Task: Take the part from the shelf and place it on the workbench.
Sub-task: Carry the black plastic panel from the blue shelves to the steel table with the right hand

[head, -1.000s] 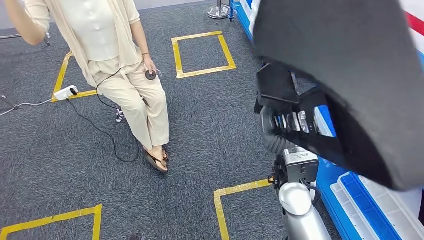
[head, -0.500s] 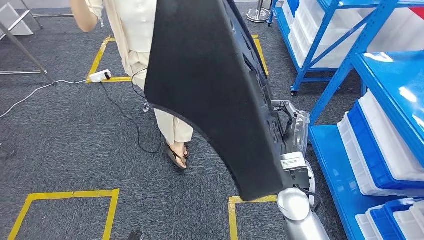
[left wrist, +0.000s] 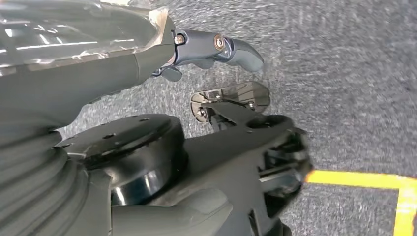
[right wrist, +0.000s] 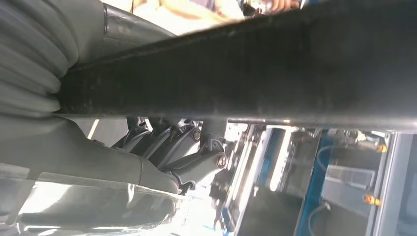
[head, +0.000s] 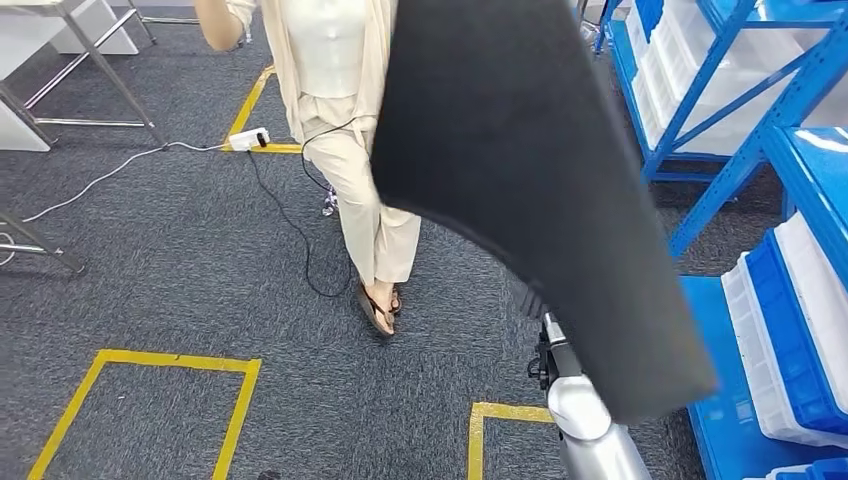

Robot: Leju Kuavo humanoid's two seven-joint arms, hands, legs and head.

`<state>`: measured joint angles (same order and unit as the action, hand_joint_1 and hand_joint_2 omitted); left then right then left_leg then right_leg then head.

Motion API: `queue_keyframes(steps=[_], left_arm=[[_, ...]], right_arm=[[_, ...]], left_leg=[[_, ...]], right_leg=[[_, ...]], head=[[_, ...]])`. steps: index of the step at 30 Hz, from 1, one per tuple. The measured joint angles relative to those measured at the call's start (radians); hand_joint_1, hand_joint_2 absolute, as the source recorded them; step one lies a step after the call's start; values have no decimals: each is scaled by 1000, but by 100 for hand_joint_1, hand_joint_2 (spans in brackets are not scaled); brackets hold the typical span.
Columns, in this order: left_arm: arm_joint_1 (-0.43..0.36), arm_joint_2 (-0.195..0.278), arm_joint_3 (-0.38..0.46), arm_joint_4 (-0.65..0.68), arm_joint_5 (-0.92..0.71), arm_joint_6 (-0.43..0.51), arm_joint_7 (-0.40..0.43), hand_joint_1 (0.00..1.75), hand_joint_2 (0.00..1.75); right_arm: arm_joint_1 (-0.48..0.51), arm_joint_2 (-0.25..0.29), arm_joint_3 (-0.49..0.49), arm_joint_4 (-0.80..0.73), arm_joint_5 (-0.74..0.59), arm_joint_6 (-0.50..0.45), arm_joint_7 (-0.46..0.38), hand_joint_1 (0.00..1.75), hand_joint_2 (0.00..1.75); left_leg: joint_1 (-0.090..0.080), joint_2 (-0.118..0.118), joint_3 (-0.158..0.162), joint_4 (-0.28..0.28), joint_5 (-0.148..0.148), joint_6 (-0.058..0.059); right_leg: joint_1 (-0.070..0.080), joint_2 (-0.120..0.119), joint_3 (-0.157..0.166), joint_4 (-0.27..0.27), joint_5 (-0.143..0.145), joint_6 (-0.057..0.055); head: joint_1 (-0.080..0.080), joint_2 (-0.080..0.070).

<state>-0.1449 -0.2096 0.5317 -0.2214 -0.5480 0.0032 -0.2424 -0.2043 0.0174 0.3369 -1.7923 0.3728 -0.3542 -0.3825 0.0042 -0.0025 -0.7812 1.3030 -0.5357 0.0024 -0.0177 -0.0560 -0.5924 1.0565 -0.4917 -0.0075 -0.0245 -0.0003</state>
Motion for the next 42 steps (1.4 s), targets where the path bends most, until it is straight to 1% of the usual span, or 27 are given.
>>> queue_keyframes(steps=[1, 3, 5, 7, 8, 10, 12, 14, 15, 16, 17, 18, 20, 22, 23, 25, 27, 28, 29, 30, 31, 32, 34, 36, 38, 40, 42], left_arm=[[1, 0, 1, 0, 0, 0, -1, 0, 175], [1, 1, 2, 0, 1, 1, -3, 0, 175], [-1, 1, 3, 0, 1, 2, -7, 0, 175], [-3, 2, 3, 0, -2, 1, -8, 0, 175], [-2, 2, 3, 0, -4, 1, -8, 0, 175], [-3, 2, 4, 0, -9, -1, -8, 0, 175], [-8, 1, 5, 0, -14, -4, -7, 0, 175], [-11, 0, 5, 0, -19, -6, -5, 0, 175], [-11, 0, 6, 0, -20, -8, -4, 0, 175], [-10, -1, 6, 0, -21, -10, -2, 0, 175], [-10, -1, 6, 0, -24, -11, 0, 0, 175], [-11, -1, 6, 0, -27, -13, 1, 0, 175], [-12, -2, 6, 0, -32, -14, 4, 0, 175], [-10, -2, 6, 0, -35, -14, 6, 0, 175], [-9, -1, 6, 0, -35, -14, 7, 0, 175], [-10, 0, 6, 0, -36, -14, 8, 0, 175], [-14, -1, 6, 0, -36, -14, 8, 0, 175], [-14, -1, 6, 0, -36, -14, 8, 0, 175], [-14, -2, 6, 0, -36, -14, 8, 0, 175], [-13, -2, 6, 0, -36, -14, 8, 0, 175], [-12, -2, 6, 0, -36, -14, 9, 0, 175], [-12, -2, 6, 0, -36, -14, 9, 0, 175], [-16, -1, 6, 0, -37, -15, 9, 0, 175], [-21, -1, 6, 0, -39, -15, 10, 0, 175], [-22, -1, 6, 0, -41, -16, 11, 0, 175], [-24, -3, 6, 0, -43, -17, 13, 0, 175], [-29, -4, 6, 0, -48, -20, 14, 0, 175]], right_arm=[[-2, 2, 2, 1, 1, 1, 0, 175, 175], [-10, 6, 8, 1, 4, 4, 0, 175, 175], [-21, 11, 12, 1, 9, 8, 5, 175, 175], [-31, 17, 14, 1, 17, 12, 13, 175, 175], [-35, 20, 16, 1, 21, 12, 17, 175, 175], [-41, 23, 17, -1, 28, 11, 22, 175, 175], [-40, 20, 18, -4, 32, 8, 24, 175, 175], [-36, 14, 18, -4, 36, 5, 26, 175, 175], [-34, 12, 18, -4, 39, 4, 28, 175, 175], [-34, 10, 18, -5, 42, 2, 29, 175, 175], [-34, 9, 18, -6, 46, 0, 31, 175, 175], [-35, 7, 18, -7, 51, -1, 33, 175, 175], [-36, 5, 18, -9, 62, -2, 40, 175, 175], [-38, 4, 19, -9, 69, -2, 45, 175, 175], [-39, 4, 19, -10, 71, -2, 45, 175, 175], [-40, 5, 20, -11, 72, -2, 45, 175, 175], [-40, 5, 20, -12, 73, -2, 45, 175, 175], [-40, 5, 20, -12, 73, -2, 46, 175, 175], [-39, 5, 20, -12, 73, -2, 46, 175, 175], [-39, 5, 20, -12, 73, -2, 46, 175, 175], [-39, 5, 20, -12, 73, -2, 46, 175, 175], [-39, 5, 20, -12, 74, -2, 46, 175, 175], [-40, 5, 21, -12, 81, -2, 47, 175, 175], [-42, 4, 24, -12, 94, -1, 53, 175, 175], [-45, 5, 35, -12, 114, 0, 63, 175, 175], [-48, 5, 49, -8, 139, 4, 73, 175, 175], [-49, 3, 65, 4, 173, 11, 84, 175, 175]], left_leg=[[-1, 5, 25, -52, 31, 5], [-9, 41, 98, -188, 87, 18], [-20, 64, 133, -257, 103, 28], [-26, 46, 138, -268, 103, 36], [-25, 35, 148, -280, 108, 41], [-19, 12, 172, -309, 120, 51], [-15, -13, 182, -319, 126, 56], [-14, -42, 183, -319, 125, 58], [-14, -57, 184, -317, 124, 57], [-12, -72, 185, -315, 122, 54], [-10, -87, 184, -310, 118, 50], [-10, -100, 181, -301, 113, 43], [-10, -119, 172, -285, 103, 30], [-6, -130, 166, -281, 100, 24], [-5, -128, 165, -279, 98, 21], [-4, -84, 146, -235, 71, 12], [-2, -24, 86, -118, 16, 1], [1, -10, 51, -54, -8, -3], [4, -4, 24, -12, -17, -5], [5, -1, 15, -5, -7, -5], [6, 3, 27, -38, 21, -3], [5, 14, 55, -100, 58, 2], [-6, 54, 117, -226, 108, 14], [-17, 71, 137, -272, 114, 24], [-17, 47, 143, -282, 117, 35], [-12, 23, 161, -303, 125, 46], [-10, -1, 172, -313, 129, 53]], right_leg=[[1, -10, 2, 0, -2, -1], [6, -27, 8, -2, -7, -1], [8, -42, 13, -5, -11, 4], [8, -59, 22, -13, -13, 12], [8, -57, 26, -13, -16, 16], [9, -18, 15, 28, -38, 18], [5, 33, -44, 147, -83, 12], [2, 49, -104, 241, -107, 16], [0, 51, -111, 237, -95, 25], [-3, 54, -98, 196, -69, 36], [-8, 65, -70, 127, -35, 49], [-11, 80, -42, 63, -8, 55], [-13, 99, -8, -11, 20, 50], [-10, 89, -3, -16, 21, 32], [-10, 82, -1, -17, 22, 27], [-13, 65, 5, -20, 20, 16], [-9, 43, 10, -21, 15, 7], [-7, 32, 12, -21, 13, 3], [-5, 20, 13, -21, 10, 1], [-4, 9, 15, -20, 8, 0], [-4, -1, 18, -21, 5, -1], [-3, -11, 22, -21, 1, 0], [2, -30, 31, -22, -7, 5], [5, -47, 36, -24, -13, 13], [7, -60, 42, -28, -17, 22], [7, -25, 36, 1, -35, 25], [4, 30, -15, 106, -75, 19]], head=[[0, 0], [0, 0], [1, 0], [1, 0], [1, 0], [0, 0], [3, 0], [5, 0], [5, 0], [5, 0], [5, 0], [6, 0], [7, 0], [7, 0], [7, 0], [0, 0], [-7, 0], [-8, 0], [-8, 0], [-8, 0], [-8, 0], [-8, 0], [-7, 0], [-6, 0], [-6, 0], [-4, 0], [2, 0]])
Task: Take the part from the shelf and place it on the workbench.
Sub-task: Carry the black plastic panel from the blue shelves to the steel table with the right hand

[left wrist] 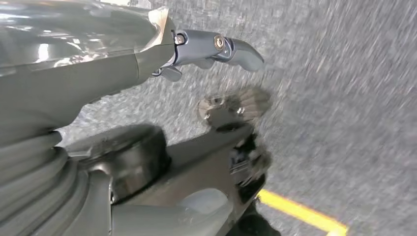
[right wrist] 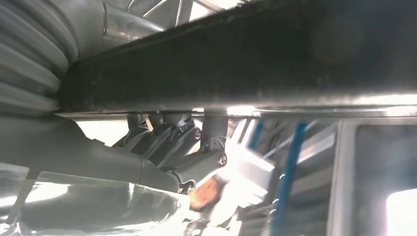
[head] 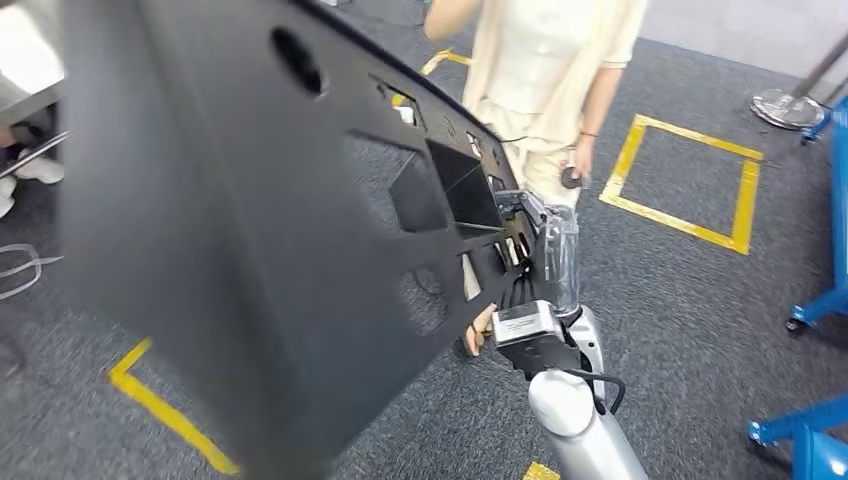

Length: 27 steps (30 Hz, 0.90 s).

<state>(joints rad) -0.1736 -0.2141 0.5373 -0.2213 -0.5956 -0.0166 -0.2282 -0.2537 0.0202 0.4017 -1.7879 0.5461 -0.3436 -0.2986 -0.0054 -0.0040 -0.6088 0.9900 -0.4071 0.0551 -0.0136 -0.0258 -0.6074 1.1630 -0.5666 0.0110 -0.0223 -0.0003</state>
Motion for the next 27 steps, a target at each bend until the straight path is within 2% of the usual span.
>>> queue_keyframes(steps=[2, 3, 4, 5, 6, 7, 8, 9, 11, 12, 13, 15, 16, 17, 18, 19, 20, 22, 23, 24, 26, 27], left_arm=[[-4, -1, 0, 0, -4, -3, 3, 0, 175], [-4, -1, 0, 0, -5, -4, 5, 0, 175], [-3, -2, 0, 0, -5, -5, 7, 0, 175], [-2, -2, 0, 0, -6, -6, 8, 0, 175], [-2, -2, 0, 0, -6, -7, 10, 0, 175], [-3, -3, 0, 0, -6, -8, 11, 0, 175], [-3, -3, 0, 0, -6, -9, 11, 0, 175], [-2, -3, 0, 0, -8, -10, 12, 0, 175], [0, -2, 0, 0, -11, -12, 15, 0, 175], [0, -2, 0, 0, -13, -12, 16, 0, 175], [-1, -2, 0, 0, -16, -12, 18, 0, 175], [-7, -3, 0, 0, -22, -12, 21, 0, 175], [-10, -3, -1, 0, -24, -13, 23, 0, 175], [-12, -3, -1, 0, -25, -13, 26, 0, 175], [-12, -4, -2, 0, -25, -13, 28, 0, 175], [-12, -4, -3, 0, -25, -14, 29, 0, 175], [-12, -4, -5, 0, -25, -14, 30, 0, 175], [-16, -3, -6, 0, -25, -14, 31, 0, 175], [-18, -3, -7, 0, -25, -14, 31, 0, 175], [-20, -3, -7, 0, -26, -13, 31, 0, 175], [-21, -3, -8, 0, -26, -13, 32, 0, 175], [-20, -3, -8, 0, -27, -13, 32, 0, 175]], right_arm=[[1, -4, 20, 21, 43, 4, 15, 175, 175], [0, -6, 31, 33, 64, 4, 22, 175, 175], [0, -6, 43, 45, 81, 4, 28, 175, 175], [-1, -6, 53, 57, 94, 3, 32, 175, 175], [-3, -6, 63, 70, 104, 3, 37, 175, 175], [-5, -5, 71, 84, 112, 3, 43, 175, 175], [-8, -4, 77, 99, 118, 2, 50, 175, 175], [-11, -1, 81, 115, 123, 3, 60, 175, 175], [-25, 9, 87, 155, 135, 5, 83, 175, 175], [-35, 15, 88, 179, 140, 7, 94, 175, 175], [-46, 21, 89, 208, 146, 10, 104, 175, 175], [-66, 30, 89, 268, 154, 18, 119, 175, 175], [-76, 33, 88, 301, 158, 21, 125, 175, 175], [-84, 36, 88, 333, 160, 22, 130, 175, 175], [-90, 38, 88, 362, 163, 22, 134, 175, 175], [-95, 41, 88, 386, 166, 22, 137, 175, 175], [-100, 44, 88, 404, 168, 22, 138, 175, 175], [-110, 50, 88, 427, 170, 22, 138, 175, 175], [-115, 53, 88, 436, 170, 22, 138, 175, 175], [-120, 55, 87, 443, 170, 22, 138, 175, 175], [-126, 60, 87, 454, 171, 22, 139, 175, 175], [-128, 63, 87, 459, 171, 22, 139, 175, 175]], left_leg=[[0, -29, 1, 0, -1, 2], [0, -45, 2, 1, -2, 2], [1, -61, 3, 2, -3, 0], [2, -77, 4, 6, -5, -3], [4, -93, 3, 11, -9, -9], [4, -107, -1, 19, -14, -16], [3, -117, -6, 26, -18, -22], [3, -124, -11, 30, -21, -28], [6, -134, -17, 32, -23, -33], [7, -121, -20, 40, -28, -37], [8, -97, -31, 63, -41, -42], [9, -33, -80, 161, -89, -54], [11, -14, -117, 228, -116, -58], [13, -4, -147, 279, -131, -60], [14, 0, -165, 304, -130, -60], [15, 3, -160, 286, -110, -58], [13, 10, -135, 232, -77, -51], [2, 51, -66, 99, -20, -30], [-4, 68, -45, 59, -9, -21], [-10, 76, -37, 41, -8, -14], [-12, 57, -31, 31, -8, -7], [-9, 46, -22, 19, -4, -4]], right_leg=[[-1, 16, -70, 114, -31, -2], [-2, 17, -89, 130, -26, 3], [-3, 19, -88, 106, -5, 12], [-6, 27, -69, 48, 28, 23], [-10, 45, -44, -20, 62, 31], [-14, 63, -19, -77, 88, 34], [-15, 76, -5, -111, 102, 30], [-14, 83, 0, -121, 105, 21], [-12, 69, 2, -122, 107, 4], [-13, 61, 4, -124, 107, -3], [-14, 52, 6, -125, 107, -10], [-11, 33, 11, -126, 103, -20], [-8, 20, 12, -126, 101, -23], [-6, 7, 14, -125, 99, -26], [-3, -6, 15, -125, 96, -28], [-1, -18, 18, -125, 93, -29], [1, -29, 21, -126, 91, -30], [7, -49, 29, -127, 84, -28], [9, -57, 32, -129, 81, -25], [10, -66, 34, -130, 79, -21], [12, -86, 42, -138, 75, -13], [13, -83, 46, -138, 72, -9]], head=[[4, 0], [4, 0], [4, 0], [4, 0], [5, 0], [7, 0], [8, 0], [8, 0], [8, 0], [7, 0], [4, 0], [-3, 0], [-5, 0], [-5, 0], [-5, 0], [-5, 0], [-5, 0], [-4, 0], [-4, 0], [-4, 0], [-6, 0], [-4, 0]])
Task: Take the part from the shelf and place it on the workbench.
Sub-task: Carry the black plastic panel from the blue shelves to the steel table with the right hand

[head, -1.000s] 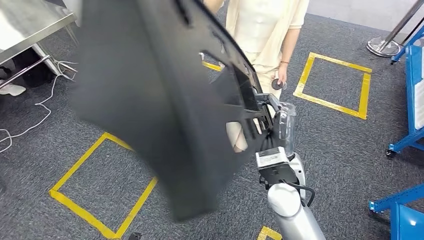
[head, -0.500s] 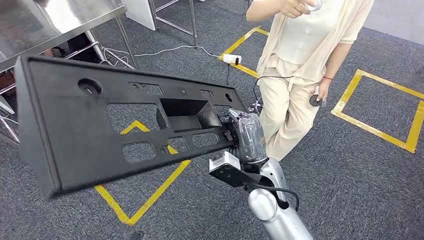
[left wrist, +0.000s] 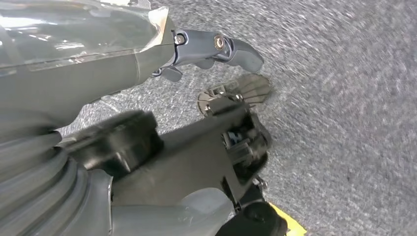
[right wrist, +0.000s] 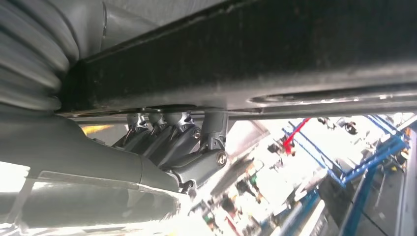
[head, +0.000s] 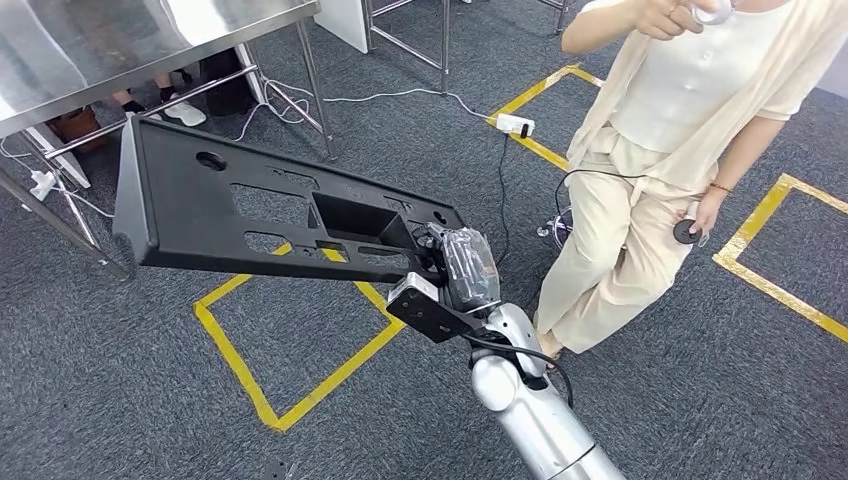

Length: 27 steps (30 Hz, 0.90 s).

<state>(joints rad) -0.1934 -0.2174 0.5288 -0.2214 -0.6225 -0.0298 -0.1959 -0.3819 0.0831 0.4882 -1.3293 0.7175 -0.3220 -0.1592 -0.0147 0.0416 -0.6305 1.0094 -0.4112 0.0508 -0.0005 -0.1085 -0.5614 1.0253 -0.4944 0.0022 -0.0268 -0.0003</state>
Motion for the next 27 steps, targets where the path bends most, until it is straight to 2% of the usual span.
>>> queue_keyframes(steps=[2, 4, 5, 6, 7, 8, 9, 10, 11, 12, 14, 15, 17, 18, 19, 20, 21, 22, 23, 25, 27], left_arm=[[-2, -1, 0, 0, -1, 0, 1, 0, 175], [-6, -2, 0, 0, -1, 0, 1, 0, 175], [-7, -2, 0, 0, -1, 0, 1, 0, 175], [-7, -2, 0, 0, -1, 0, 1, 0, 175], [-5, -2, 0, 0, -1, 0, 1, 0, 175], [-4, -2, 0, 0, -1, 0, 1, 0, 175], [-3, -2, 0, 0, -1, 0, 1, 0, 175], [-2, -1, 0, 0, -1, 1, 0, 0, 175], [-2, -1, 0, 0, -1, 1, -1, 0, 175], [-1, 0, 0, 0, 0, 1, -3, 0, 175], [4, 1, 0, 0, 1, 3, -6, 0, 175], [8, 3, 0, 0, 1, 4, -7, 0, 175], [11, 5, 0, 0, 2, 7, -9, 0, 175], [10, 5, 0, 0, 2, 8, -10, 0, 175], [10, 5, 0, 0, 2, 8, -11, 0, 175], [10, 5, 0, 0, 2, 9, -11, 0, 175], [11, 5, 0, 0, 2, 10, -12, 0, 175], [12, 6, 0, 0, 1, 10, -13, 0, 175], [14, 6, 0, 0, 0, 9, -15, 0, 175], [15, 7, 0, 0, 0, 4, -20, 0, 175], [14, 8, 0, 0, 3, -1, -27, 0, 175]], right_arm=[[-7, 4, -2, 7, 1, 0, 0, 175, 175], [-8, 2, -6, 15, 2, 0, -1, 175, 175], [-6, 0, -9, 19, 2, 0, -2, 175, 175], [-4, -2, -12, 22, 2, -1, -2, 175, 175], [-3, -3, -14, 24, 1, -1, -2, 175, 175], [-4, -4, -16, 26, 0, -1, -3, 175, 175], [-7, -4, -19, 26, -4, -2, -4, 175, 175], [-12, -4, -22, 26, -8, -2, -6, 175, 175], [-17, -4, -26, 25, -12, -3, -9, 175, 175], [-20, -4, -31, 23, -16, -3, -11, 175, 175], [-26, -4, -42, 12, -21, -4, -13, 175, 175], [-31, -4, -47, 1, -22, -4, -13, 175, 175], [-46, -4, -57, -30, -23, -3, -12, 175, 175], [-55, -4, -63, -46, -22, -2, -9, 175, 175], [-63, -6, -68, -59, -22, 0, -5, 175, 175], [-69, -8, -73, -70, -23, 1, -1, 175, 175], [-72, -9, -77, -80, -23, 2, 3, 175, 175], [-75, -11, -82, -89, -23, 2, 6, 175, 175], [-77, -12, -86, -98, -23, 0, 7, 175, 175], [-88, -15, -91, -115, -30, -6, 5, 175, 175], [-98, -18, -97, -124, -52, -14, -6, 175, 175]], left_leg=[[7, -23, 22, -25, 10, 7], [10, -49, 28, -33, 13, 11], [11, -64, 28, -32, 12, 11], [11, -80, 28, -31, 10, 10], [13, -95, 28, -29, 9, 8], [15, -110, 29, -25, 6, 4], [17, -123, 27, -19, 2, -2], [18, -135, 24, -10, -4, -9], [18, -146, 19, -1, -9, -16], [19, -154, 13, 5, -13, -22], [22, -168, 5, 9, -14, -29], [23, -159, 3, 13, -17, -33], [23, -111, -19, 58, -41, -43], [23, -79, -44, 109, -66, -48], [25, -58, -80, 177, -94, -52], [27, -49, -117, 243, -117, -55], [28, -46, -144, 286, -126, -56], [28, -44, -155, 296, -117, -55], [28, -44, -144, 266, -91, -52], [25, -37, -77, 132, -25, -39], [17, -26, -25, 34, 2, -28]], right_leg=[[0, 42, -16, 44, -21, 3], [-8, 89, -78, 162, -61, 2], [-11, 96, -114, 221, -77, 3], [-14, 99, -139, 253, -80, 9], [-17, 101, -147, 250, -67, 19], [-21, 104, -134, 207, -39, 32], [-26, 116, -109, 139, -4, 44], [-30, 133, -83, 79, 22, 51], [-33, 147, -63, 35, 40, 51], [-33, 157, -54, 15, 46, 45], [-30, 149, -53, 13, 45, 26], [-30, 142, -51, 12, 45, 20], [-33, 127, -45, 9, 43, 7], [-31, 118, -42, 9, 41, 1], [-29, 107, -39, 9, 38, -5], [-26, 97, -37, 9, 35, -10], [-24, 86, -34, 9, 32, -13], [-23, 78, -31, 9, 29, -14], [-22, 72, -27, 9, 26, -14], [-19, 64, -20, 8, 21, -11], [-14, 59, -16, 8, 15, -4]], head=[[4, 0], [7, 0], [8, 0], [8, 0], [8, 0], [8, 0], [9, 0], [10, 0], [10, 0], [10, 0], [10, 0], [11, 0], [5, 0], [2, 0], [-1, 0], [-1, 0], [-1, 0], [-1, 0], [-1, 0], [-1, 0], [0, 0]])
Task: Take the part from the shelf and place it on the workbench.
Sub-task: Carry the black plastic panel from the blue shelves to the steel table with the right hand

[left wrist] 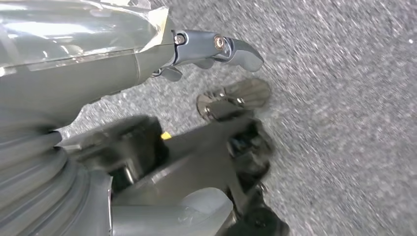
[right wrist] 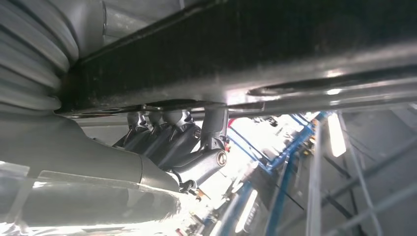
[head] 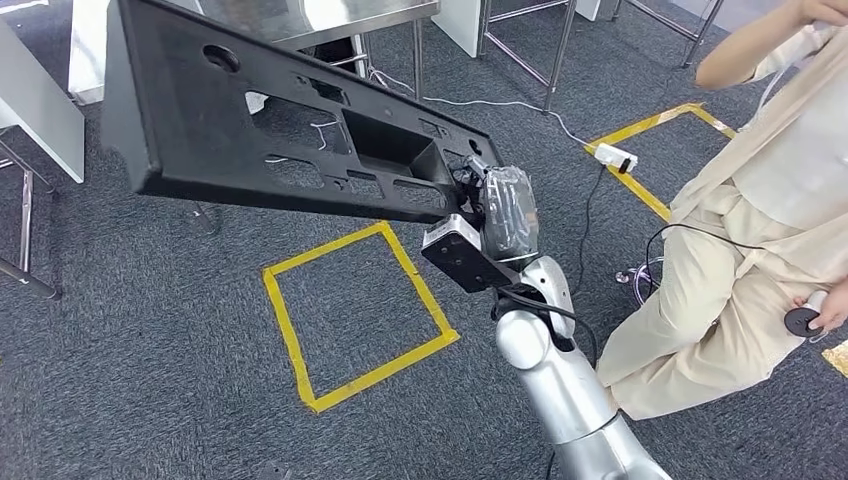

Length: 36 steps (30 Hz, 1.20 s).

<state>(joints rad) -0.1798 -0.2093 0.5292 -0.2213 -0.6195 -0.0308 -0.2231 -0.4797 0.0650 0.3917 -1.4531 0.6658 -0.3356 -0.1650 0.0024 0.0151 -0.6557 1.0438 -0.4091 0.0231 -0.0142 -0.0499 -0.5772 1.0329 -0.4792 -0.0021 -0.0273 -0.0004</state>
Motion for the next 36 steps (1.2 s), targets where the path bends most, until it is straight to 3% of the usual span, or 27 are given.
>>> queue_keyframes(steps=[3, 5, 8, 10, 11, 13, 14, 16, 20, 21, 23, 25, 26, 27, 28, 30, 34, 36], left_arm=[[1, 1, 1, 0, 3, -4, -8, 0, 175], [2, 1, 1, 0, 4, -5, -10, 0, 175], [-1, 0, 2, 0, 6, -7, -11, 0, 175], [0, 0, 2, 0, 7, -7, -14, 0, 175], [1, 0, 2, 0, 9, -6, -19, 0, 175], [3, -1, 3, 0, 16, 1, -35, 0, 175], [3, -1, 4, 0, 23, 3, -50, 0, 175], [4, -1, 10, 0, 44, 1, -98, 0, 175], [2, 6, 28, -3, 85, -7, -207, 0, 175], [1, 9, 31, -4, 91, -9, -223, 0, 175], [6, 15, 36, -5, 97, -8, -252, 0, 175], [19, 22, 40, -5, 97, -3, -279, 0, 175], [25, 25, 42, -5, 98, -1, -288, 0, 175], [29, 29, 44, -5, 99, 0, -292, 0, 175], [32, 32, 46, -5, 102, 0, -295, 0, 175], [32, 40, 51, -6, 112, 0, -299, 0, 175], [40, 47, 59, -8, 126, -5, -305, 0, 175], [44, 47, 64, -9, 127, -7, -307, 0, 175]], right_arm=[[-4, -3, -11, -3, -34, -5, -17, 175, 175], [-6, -6, -17, -5, -40, -6, -19, 175, 175], [-4, -17, -22, -5, -42, -6, -22, 175, 175], [0, -24, -23, -5, -46, -6, -23, 175, 175], [2, -26, -24, -5, -50, -7, -26, 175, 175], [2, -29, -28, -7, -61, -11, -37, 175, 175], [2, -30, -31, -10, -67, -15, -44, 175, 175], [8, -34, -38, -26, -79, -24, -60, 175, 175], [30, -38, -52, -90, -94, -26, -81, 175, 175], [37, -38, -54, -104, -96, -25, -86, 175, 175], [56, -40, -57, -119, -100, -32, -108, 175, 175], [81, -44, -59, -120, -101, -49, -139, 175, 175], [91, -45, -59, -121, -99, -56, -149, 175, 175], [97, -47, -59, -123, -97, -61, -155, 175, 175], [101, -48, -59, -126, -95, -64, -157, 175, 175], [102, -52, -58, -135, -93, -71, -158, 175, 175], [104, -62, -58, -148, -94, -78, -154, 175, 175], [103, -67, -58, -150, -96, -80, -153, 175, 175]], left_leg=[[-4, -2, 15, -25, -2, 12], [0, -8, 31, -44, 4, 23], [2, -19, 42, -53, 6, 33], [2, -31, 44, -52, 2, 33], [2, -36, 46, -51, 0, 31], [2, -46, 49, -46, -7, 23], [0, -51, 47, -38, -13, 17], [-3, -57, 42, -27, -22, 7], [2, -47, 31, 2, -45, -10], [4, -39, 14, 41, -66, -16], [9, -26, -49, 168, -119, -26], [11, -20, -105, 260, -138, -29], [11, -20, -108, 254, -120, -27], [10, -19, -91, 210, -88, -22], [7, -17, -60, 141, -49, -13], [-3, -7, 1, 20, -14, 7], [-12, -8, 46, -44, -29, 32], [-10, -14, 76, -56, -34, 46]], right_leg=[[3, -5, 5, -5, -5, 15], [4, 9, -6, 24, -22, 19], [2, 38, -97, 200, -88, 12], [0, 42, -147, 269, -97, 21], [-2, 42, -145, 247, -78, 30], [-8, 43, -98, 122, -15, 50], [-10, 46, -71, 60, 12, 52], [-10, 49, -46, 0, 37, 42], [-14, 49, -38, -3, 37, 13], [-17, 49, -34, -4, 34, 5], [-14, 48, -27, -4, 26, -9], [-10, 48, -20, -4, 18, -14], [-9, 49, -15, -4, 14, -14], [-8, 49, -8, -4, 9, -13], [-7, 48, -1, -5, 4, -11], [-2, 47, 12, -8, -7, -3], [3, 40, 31, 2, -3, 26], [2, 43, 11, 56, -17, 30]], head=[[1, 0], [3, 0], [9, 0], [10, 0], [11, 0], [12, 0], [13, 0], [13, 0], [10, 0], [7, 0], [3, 0], [3, 0], [3, 0], [3, 0], [3, 0], [4, 0], [4, 0], [7, 0]])
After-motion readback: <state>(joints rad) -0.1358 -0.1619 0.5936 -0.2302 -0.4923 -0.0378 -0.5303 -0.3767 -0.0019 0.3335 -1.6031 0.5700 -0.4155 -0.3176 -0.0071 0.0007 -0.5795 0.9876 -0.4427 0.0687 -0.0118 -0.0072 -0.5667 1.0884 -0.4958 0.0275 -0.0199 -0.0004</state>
